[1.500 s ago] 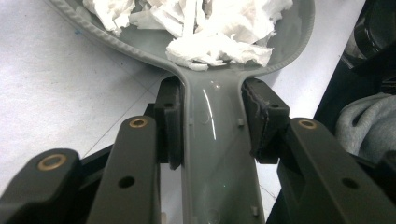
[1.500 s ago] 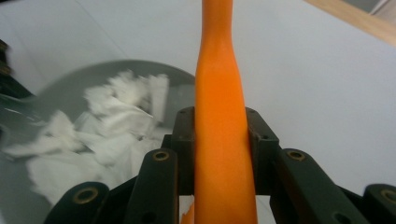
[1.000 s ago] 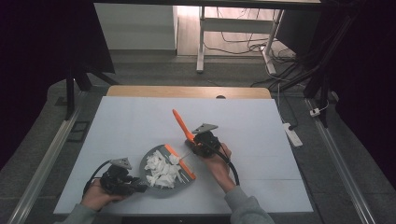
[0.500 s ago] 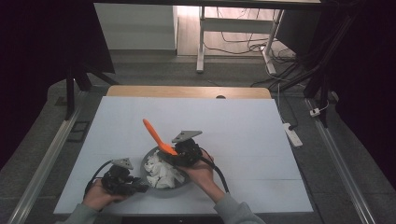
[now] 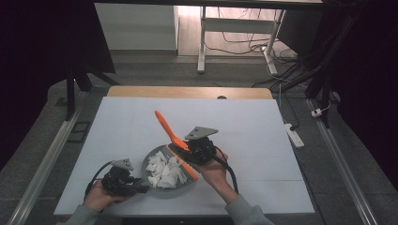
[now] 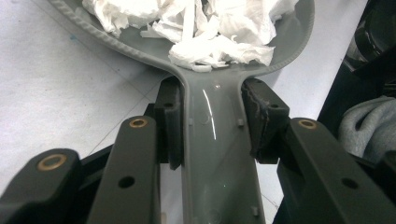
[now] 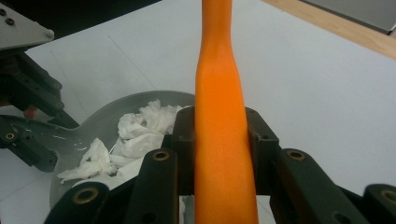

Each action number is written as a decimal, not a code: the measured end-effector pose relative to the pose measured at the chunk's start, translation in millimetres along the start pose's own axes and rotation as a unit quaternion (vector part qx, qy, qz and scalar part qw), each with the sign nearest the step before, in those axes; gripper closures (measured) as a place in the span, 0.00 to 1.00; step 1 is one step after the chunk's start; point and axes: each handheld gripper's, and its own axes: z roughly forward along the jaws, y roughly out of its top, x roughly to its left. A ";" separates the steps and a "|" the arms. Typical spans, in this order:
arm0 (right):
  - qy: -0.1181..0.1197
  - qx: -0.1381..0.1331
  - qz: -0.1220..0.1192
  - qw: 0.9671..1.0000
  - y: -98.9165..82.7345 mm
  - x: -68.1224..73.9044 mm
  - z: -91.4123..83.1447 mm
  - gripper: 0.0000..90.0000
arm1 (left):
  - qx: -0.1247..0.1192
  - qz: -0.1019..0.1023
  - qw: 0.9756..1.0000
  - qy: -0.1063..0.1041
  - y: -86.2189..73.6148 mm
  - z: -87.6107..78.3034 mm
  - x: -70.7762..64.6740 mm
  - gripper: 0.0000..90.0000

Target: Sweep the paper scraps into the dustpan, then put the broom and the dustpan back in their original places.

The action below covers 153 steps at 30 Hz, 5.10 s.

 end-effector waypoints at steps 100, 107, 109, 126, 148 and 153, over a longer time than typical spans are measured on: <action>-0.021 0.033 0.151 0.988 -116.6 -77.5 -106.4 0.78 | -0.188 -0.248 0.928 0.203 -20.4 -14.4 -3.2 0.68; -0.027 0.059 0.176 0.982 -126.0 -94.0 -95.8 0.78 | -0.174 -0.266 0.923 0.218 -19.4 -5.6 0.3 0.68; -0.023 0.059 0.185 0.981 -128.0 -100.6 -95.3 0.78 | -0.168 -0.270 0.922 0.220 -20.0 -3.0 2.1 0.68; -0.064 0.115 0.171 0.976 -138.8 -122.1 -83.4 0.51 | -0.154 -0.270 0.926 0.212 -20.6 1.3 4.0 0.54; -0.072 0.080 0.112 0.988 -129.7 -109.8 -98.9 0.44 | -0.178 -0.172 0.946 0.208 -25.8 -31.8 -13.6 0.31; -0.043 0.066 0.079 0.994 -127.7 -98.7 -101.5 0.46 | -0.180 -0.132 0.958 0.180 -22.6 -32.6 -18.0 0.33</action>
